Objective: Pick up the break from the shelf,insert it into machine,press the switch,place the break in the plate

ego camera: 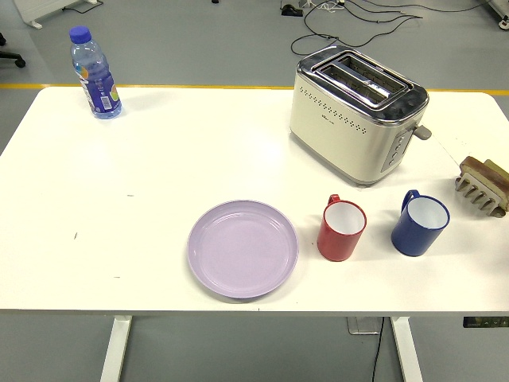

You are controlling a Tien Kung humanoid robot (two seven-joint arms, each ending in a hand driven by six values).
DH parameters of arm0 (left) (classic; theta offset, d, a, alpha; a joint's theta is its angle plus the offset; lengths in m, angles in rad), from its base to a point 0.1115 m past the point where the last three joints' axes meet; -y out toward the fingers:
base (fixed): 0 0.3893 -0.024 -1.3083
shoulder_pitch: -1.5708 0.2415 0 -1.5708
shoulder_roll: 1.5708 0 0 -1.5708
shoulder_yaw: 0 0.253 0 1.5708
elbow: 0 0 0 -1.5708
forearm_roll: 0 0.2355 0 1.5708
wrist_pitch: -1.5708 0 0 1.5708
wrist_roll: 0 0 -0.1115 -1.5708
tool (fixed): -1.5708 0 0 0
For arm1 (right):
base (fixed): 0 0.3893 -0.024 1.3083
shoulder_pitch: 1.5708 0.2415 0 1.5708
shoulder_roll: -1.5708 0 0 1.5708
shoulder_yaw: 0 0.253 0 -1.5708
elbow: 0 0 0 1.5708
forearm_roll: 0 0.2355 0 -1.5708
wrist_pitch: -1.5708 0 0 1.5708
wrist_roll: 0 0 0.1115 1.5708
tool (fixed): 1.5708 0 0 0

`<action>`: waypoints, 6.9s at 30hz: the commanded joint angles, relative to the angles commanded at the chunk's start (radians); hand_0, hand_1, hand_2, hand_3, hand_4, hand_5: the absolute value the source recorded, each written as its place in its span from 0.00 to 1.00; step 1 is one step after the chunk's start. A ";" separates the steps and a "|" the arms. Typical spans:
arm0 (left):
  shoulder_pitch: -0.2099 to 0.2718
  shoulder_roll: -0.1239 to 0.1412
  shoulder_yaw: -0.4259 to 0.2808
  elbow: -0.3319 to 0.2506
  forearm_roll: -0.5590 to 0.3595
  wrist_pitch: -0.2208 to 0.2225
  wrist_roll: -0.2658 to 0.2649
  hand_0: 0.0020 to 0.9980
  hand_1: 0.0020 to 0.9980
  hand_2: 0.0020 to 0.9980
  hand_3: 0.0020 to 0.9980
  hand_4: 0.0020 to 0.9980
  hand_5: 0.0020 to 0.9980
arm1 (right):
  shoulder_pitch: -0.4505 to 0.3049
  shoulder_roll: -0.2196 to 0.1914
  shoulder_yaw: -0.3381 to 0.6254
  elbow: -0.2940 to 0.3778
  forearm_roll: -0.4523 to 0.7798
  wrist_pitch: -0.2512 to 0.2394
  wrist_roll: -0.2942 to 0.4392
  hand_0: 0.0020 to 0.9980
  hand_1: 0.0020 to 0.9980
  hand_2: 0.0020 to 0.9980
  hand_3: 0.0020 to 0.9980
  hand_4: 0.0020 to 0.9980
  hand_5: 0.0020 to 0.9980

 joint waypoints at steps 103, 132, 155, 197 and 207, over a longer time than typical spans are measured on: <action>0.000 0.007 -0.011 0.000 0.040 0.021 0.006 0.67 0.67 0.69 0.66 0.40 1.00 | 0.373 -0.164 -0.411 -0.149 -1.335 0.153 -0.569 0.21 0.35 0.43 0.49 0.50 0.00; -0.015 0.018 -0.011 0.000 0.028 0.026 0.005 0.67 0.67 0.69 0.65 0.40 1.00 | 0.734 -0.278 -0.527 0.023 -1.333 0.197 -0.573 0.22 0.35 0.43 0.49 0.49 0.00; -0.011 0.027 0.019 0.000 -0.004 0.040 0.003 0.68 0.66 0.68 0.65 0.40 1.00 | 1.019 -0.084 -0.706 -0.188 -1.093 0.267 -0.600 0.20 0.34 0.42 0.49 0.50 0.00; -0.005 0.034 0.059 0.000 -0.042 0.078 0.001 0.67 0.65 0.66 0.63 0.39 1.00 | 1.092 0.099 -0.709 -0.491 -1.175 0.256 -0.600 0.20 0.33 0.42 0.49 0.51 0.00; -0.006 0.035 0.051 0.000 -0.030 0.081 0.003 0.67 0.64 0.66 0.63 0.39 1.00 | 1.103 0.129 -0.693 -0.485 -1.171 0.279 -0.642 0.20 0.32 0.41 0.49 0.51 0.00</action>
